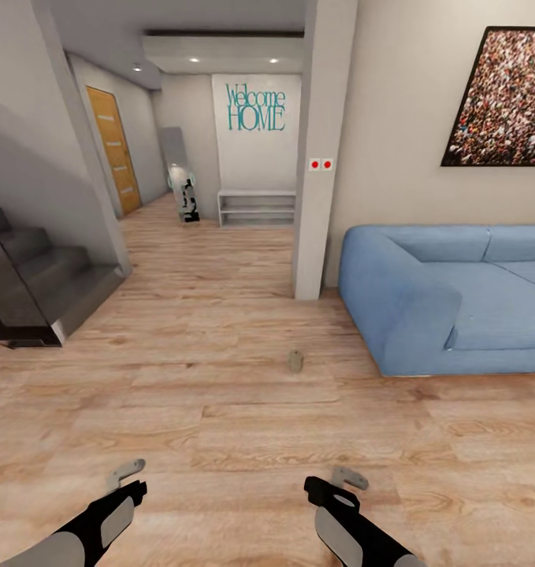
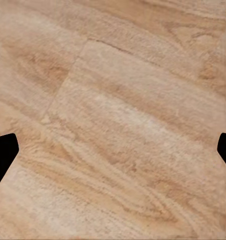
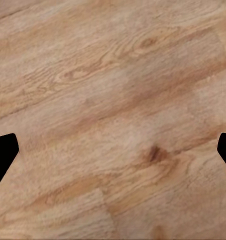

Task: Place each of the two pumpkins and all three candles from the living room inside a cabinet in the living room (use any cabinet), then make sure every cabinet is closed, and position the cauldron so it is next to a table in the living room.

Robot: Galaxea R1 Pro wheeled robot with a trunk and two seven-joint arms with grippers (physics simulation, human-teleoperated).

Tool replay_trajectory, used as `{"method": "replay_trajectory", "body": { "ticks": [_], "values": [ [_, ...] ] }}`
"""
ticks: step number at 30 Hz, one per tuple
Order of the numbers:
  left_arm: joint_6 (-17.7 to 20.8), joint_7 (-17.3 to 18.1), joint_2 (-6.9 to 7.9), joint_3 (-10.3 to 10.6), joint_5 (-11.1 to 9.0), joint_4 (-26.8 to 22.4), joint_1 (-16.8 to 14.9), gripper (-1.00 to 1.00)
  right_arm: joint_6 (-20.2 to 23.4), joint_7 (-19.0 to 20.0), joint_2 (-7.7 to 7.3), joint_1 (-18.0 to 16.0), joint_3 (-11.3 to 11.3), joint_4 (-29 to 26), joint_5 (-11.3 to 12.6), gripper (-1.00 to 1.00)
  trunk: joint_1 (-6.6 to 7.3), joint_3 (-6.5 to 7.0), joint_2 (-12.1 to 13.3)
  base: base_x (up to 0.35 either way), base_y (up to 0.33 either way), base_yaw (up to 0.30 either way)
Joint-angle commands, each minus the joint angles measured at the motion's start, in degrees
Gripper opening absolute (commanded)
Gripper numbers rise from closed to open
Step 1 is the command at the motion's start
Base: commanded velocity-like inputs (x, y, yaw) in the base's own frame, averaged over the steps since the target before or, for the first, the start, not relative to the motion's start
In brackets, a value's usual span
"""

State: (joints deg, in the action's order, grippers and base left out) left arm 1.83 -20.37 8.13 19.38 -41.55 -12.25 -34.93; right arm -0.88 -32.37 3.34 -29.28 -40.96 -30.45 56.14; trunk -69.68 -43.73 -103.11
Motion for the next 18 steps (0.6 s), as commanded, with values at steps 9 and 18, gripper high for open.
{"method": "replay_trajectory", "body": {
  "ticks": [9,18],
  "values": [
    [0.19,-0.39,0.13,0.49,-0.38,-0.14,-0.01,1.0,-0.16,-0.34,-0.04,-0.08,-0.43,-0.05,0.46,1.0,-0.03,-0.05,-0.02,0.329,0.0,0.0],
    [0.19,-0.38,0.13,0.49,-0.38,-0.14,0.02,1.0,-0.17,-0.33,0.0,-0.08,-0.43,-0.05,0.46,1.0,-0.03,-0.05,-0.02,0.328,0.0,0.0]
  ]
}}
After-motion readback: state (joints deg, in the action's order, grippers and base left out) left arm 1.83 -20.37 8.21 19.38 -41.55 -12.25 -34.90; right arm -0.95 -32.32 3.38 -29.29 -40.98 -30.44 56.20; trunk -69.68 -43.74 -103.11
